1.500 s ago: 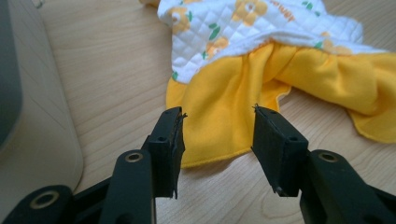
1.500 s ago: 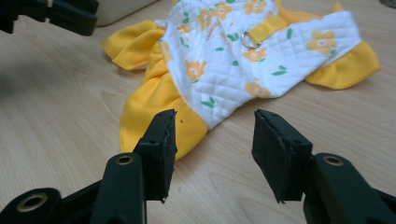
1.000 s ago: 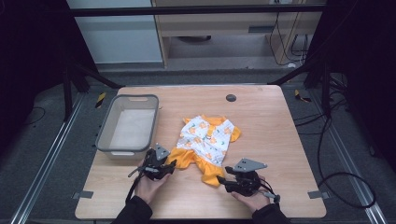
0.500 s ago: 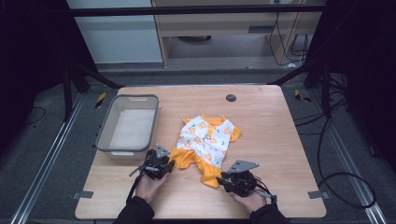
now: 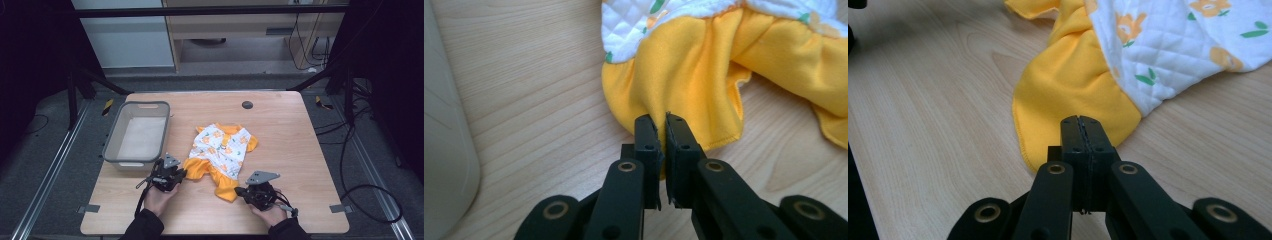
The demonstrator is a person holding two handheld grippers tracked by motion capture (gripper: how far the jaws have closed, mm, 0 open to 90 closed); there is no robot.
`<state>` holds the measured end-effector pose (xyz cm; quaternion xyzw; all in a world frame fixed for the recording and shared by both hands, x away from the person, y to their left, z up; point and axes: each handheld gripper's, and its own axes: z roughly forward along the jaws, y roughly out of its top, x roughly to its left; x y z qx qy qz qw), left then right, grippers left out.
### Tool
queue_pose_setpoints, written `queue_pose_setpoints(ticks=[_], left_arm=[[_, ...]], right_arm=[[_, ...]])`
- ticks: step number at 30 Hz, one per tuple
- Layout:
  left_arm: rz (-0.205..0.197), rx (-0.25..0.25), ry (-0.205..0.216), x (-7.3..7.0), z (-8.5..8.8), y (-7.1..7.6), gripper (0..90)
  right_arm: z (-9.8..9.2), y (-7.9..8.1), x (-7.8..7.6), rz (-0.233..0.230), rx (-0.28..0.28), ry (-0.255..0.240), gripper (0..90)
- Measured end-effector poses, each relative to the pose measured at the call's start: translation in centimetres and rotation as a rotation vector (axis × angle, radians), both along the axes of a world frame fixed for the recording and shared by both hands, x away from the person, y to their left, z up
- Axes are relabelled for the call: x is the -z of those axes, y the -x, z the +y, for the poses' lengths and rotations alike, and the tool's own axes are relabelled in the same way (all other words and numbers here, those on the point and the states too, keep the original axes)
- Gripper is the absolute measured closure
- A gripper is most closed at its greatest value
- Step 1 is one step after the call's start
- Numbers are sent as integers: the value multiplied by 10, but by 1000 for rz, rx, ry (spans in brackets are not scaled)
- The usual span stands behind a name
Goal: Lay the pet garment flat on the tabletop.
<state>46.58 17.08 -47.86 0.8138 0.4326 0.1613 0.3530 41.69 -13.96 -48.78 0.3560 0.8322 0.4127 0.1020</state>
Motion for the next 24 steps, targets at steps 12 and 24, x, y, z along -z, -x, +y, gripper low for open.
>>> queue_pose_setpoints(ticks=[12, 24], left_arm=[[1, 29, -12, -2, -4, 6, 857], [-12, 45, 35, -12, -1, 14, 857]], right_arm=[[7, -6, 11, -50, 32, 35, 608], [-2, -6, 3, -3, 21, 44, 873]])
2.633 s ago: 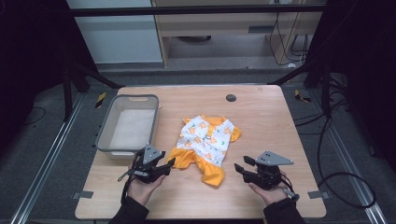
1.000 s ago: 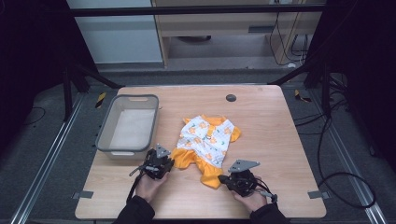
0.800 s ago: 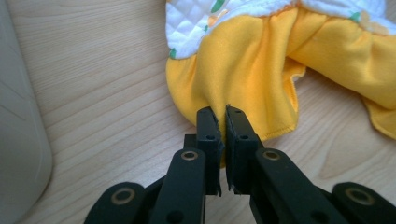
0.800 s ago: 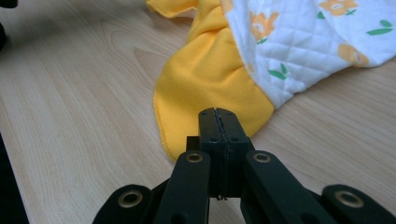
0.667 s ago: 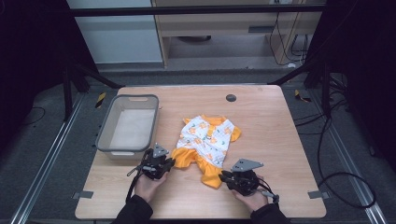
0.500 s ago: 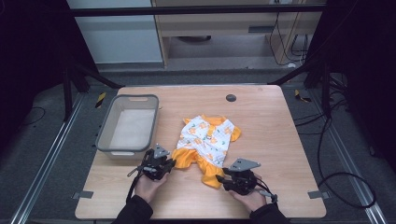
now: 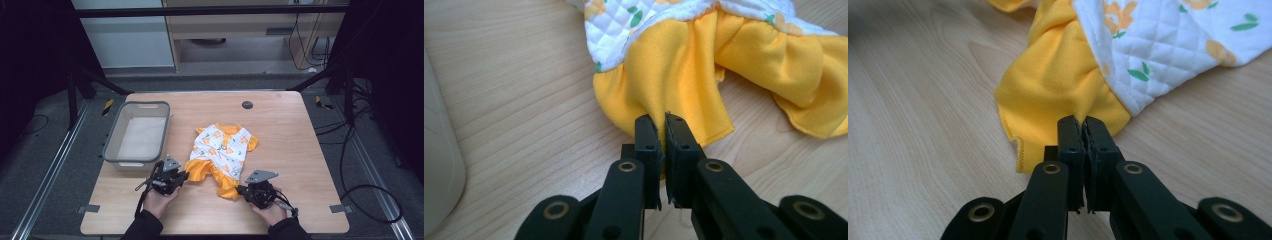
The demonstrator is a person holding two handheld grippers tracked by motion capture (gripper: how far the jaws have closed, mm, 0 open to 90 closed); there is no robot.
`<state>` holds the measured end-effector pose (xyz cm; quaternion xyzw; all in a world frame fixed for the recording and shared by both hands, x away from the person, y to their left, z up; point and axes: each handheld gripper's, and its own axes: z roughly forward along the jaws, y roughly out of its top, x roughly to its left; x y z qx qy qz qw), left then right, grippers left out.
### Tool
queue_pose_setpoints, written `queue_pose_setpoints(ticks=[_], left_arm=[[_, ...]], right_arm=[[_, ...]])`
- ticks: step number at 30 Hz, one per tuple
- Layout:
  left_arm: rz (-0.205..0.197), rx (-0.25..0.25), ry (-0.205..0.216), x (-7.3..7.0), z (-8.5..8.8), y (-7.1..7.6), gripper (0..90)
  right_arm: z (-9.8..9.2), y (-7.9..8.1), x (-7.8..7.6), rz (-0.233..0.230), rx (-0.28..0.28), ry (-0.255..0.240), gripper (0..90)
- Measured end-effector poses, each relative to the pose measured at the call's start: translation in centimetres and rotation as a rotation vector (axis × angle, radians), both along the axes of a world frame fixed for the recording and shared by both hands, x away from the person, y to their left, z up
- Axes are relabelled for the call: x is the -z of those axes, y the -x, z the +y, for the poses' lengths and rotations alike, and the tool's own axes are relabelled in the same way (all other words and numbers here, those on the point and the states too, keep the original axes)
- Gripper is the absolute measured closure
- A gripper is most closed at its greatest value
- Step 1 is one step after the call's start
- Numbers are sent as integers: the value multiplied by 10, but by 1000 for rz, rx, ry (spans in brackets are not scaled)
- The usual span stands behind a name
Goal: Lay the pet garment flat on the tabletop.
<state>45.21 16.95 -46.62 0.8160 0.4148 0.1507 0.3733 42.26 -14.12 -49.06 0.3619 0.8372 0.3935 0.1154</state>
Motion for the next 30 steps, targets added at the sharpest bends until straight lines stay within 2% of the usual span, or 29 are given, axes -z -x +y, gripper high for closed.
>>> queue_pose_setpoints(ticks=[1, 5, 8, 11, 13, 15, 17, 20, 22, 23, 24, 27, 30], left_arm=[[1, 0, 17, -3, 1, 1, 858], [-14, 18, 55, -13, 5, 7, 857], [-19, 30, 74, -18, 6, 12, 857], [-18, 49, 86, -23, 5, 16, 857], [-17, 60, 97, -26, 4, 18, 857], [-18, 78, 104, -30, 2, 21, 857], [-16, 97, 104, -33, 0, 25, 857], [-10, 102, 90, -31, -2, 26, 856], [0, 100, 77, -27, -3, 24, 851], [23, 100, 63, -19, -5, 20, 849], [23, 100, 63, -19, -5, 20, 848], [54, 92, 21, -4, -12, 14, 841], [61, 94, -1, -1, -14, 13, 838]], right_arm=[[-6, 0, -6, -10, 9, -31, 870], [-18, 1, -15, -39, 15, -67, 864], [-31, 2, -22, -62, 31, -74, 863], [-42, 0, -25, -64, 56, -82, 863], [-52, -2, -30, -72, 71, -107, 864], [-54, -3, -32, -75, 73, -112, 865], [-60, -3, -37, -85, 74, -137, 866], [-62, -4, -36, -84, 78, -135, 865], [-63, -6, -34, -79, 90, -120, 863], [-63, -9, -29, -72, 108, -95, 862], [-63, -9, -29, -72, 108, -95, 862], [-60, -19, -22, -69, 133, -57, 861], [-58, -23, -19, -72, 147, -36, 861]])
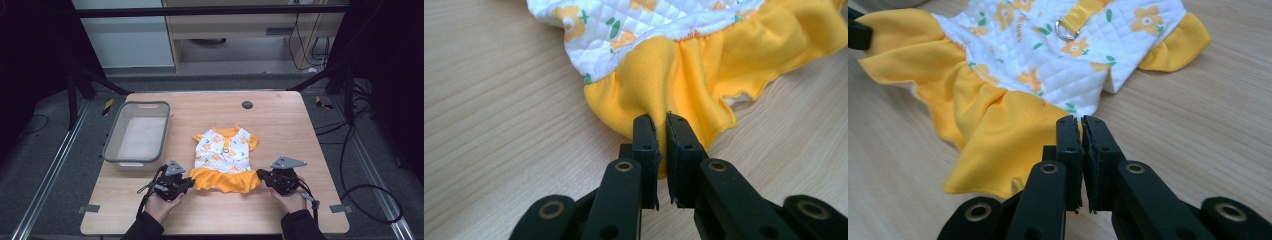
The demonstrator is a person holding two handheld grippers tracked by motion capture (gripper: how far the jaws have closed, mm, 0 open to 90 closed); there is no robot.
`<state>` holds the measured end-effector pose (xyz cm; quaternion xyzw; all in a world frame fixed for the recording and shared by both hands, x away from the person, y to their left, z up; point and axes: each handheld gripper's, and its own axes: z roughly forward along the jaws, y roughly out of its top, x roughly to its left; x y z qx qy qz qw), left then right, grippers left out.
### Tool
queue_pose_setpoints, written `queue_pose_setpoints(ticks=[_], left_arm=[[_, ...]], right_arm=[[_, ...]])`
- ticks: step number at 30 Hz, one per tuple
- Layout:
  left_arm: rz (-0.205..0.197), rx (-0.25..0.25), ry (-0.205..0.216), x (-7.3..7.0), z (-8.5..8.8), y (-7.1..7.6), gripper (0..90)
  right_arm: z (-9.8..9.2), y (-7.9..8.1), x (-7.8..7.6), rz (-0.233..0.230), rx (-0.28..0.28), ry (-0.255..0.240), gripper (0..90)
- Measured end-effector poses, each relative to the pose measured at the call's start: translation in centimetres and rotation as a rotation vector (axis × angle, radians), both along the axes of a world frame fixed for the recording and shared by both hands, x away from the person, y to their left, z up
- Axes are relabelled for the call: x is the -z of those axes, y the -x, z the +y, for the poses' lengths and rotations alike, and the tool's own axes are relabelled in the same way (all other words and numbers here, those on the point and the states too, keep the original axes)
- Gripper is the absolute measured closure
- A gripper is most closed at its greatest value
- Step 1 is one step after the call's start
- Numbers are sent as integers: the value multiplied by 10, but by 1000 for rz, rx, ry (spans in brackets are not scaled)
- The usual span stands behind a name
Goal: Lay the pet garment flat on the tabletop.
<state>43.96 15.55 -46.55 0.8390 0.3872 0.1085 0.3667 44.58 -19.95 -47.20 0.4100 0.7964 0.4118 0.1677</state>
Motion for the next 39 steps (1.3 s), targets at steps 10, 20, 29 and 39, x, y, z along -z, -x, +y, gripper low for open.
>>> queue_pose_setpoints(ticks=[10, 20, 29, 39], left_arm=[[37, 43, -75, 8, -7, 11, 821], [-70, 14, 4, -15, -9, 14, 685], [-24, 45, -39, 8, -33, 6, 773], [5, 100, -100, 25, -41, 22, 851]], right_arm=[[-1, -8, 11, -33, 48, 70, 840], [-2, 1, -1, -75, 54, -15, 827], [20, 2, 7, -23, -42, -20, 897], [25, 15, 23, 69, -94, 64, 892]])
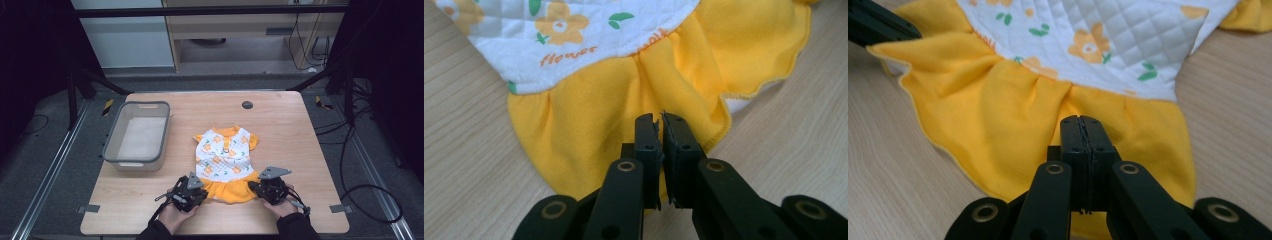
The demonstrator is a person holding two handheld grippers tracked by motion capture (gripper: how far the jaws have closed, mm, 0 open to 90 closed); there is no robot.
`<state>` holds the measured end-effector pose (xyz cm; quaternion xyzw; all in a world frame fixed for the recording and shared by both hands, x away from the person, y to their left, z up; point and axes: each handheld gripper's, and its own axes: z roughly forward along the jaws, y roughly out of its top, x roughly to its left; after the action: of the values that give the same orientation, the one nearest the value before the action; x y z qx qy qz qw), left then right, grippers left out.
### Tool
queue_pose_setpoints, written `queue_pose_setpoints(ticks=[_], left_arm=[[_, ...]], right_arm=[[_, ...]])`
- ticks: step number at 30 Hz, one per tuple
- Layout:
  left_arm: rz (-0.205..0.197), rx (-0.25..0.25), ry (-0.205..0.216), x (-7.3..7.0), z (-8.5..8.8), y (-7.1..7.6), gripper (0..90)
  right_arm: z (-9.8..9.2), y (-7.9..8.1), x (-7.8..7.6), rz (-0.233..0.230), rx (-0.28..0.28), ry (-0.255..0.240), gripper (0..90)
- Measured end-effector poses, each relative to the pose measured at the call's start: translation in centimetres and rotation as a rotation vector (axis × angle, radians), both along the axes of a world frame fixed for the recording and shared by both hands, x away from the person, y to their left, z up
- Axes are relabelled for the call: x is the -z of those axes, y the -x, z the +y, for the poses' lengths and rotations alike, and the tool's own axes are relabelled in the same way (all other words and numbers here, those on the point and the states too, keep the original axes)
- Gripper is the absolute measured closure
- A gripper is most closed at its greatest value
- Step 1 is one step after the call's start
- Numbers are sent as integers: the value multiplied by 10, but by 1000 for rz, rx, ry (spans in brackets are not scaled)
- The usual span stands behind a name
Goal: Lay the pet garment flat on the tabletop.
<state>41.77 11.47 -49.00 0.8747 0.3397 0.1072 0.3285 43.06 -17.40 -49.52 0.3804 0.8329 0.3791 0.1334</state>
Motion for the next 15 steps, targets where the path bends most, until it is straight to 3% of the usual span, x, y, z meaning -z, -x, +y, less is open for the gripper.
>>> queue_pose_setpoints(ticks=[6, 15], left_arm=[[6, 7, -3, 0, 2, 6, 852], [27, 28, -3, -1, 5, 16, 858]], right_arm=[[-6, 5, 4, 23, 2, 15, 890], [-11, 22, 5, 56, -24, -1, 896]])
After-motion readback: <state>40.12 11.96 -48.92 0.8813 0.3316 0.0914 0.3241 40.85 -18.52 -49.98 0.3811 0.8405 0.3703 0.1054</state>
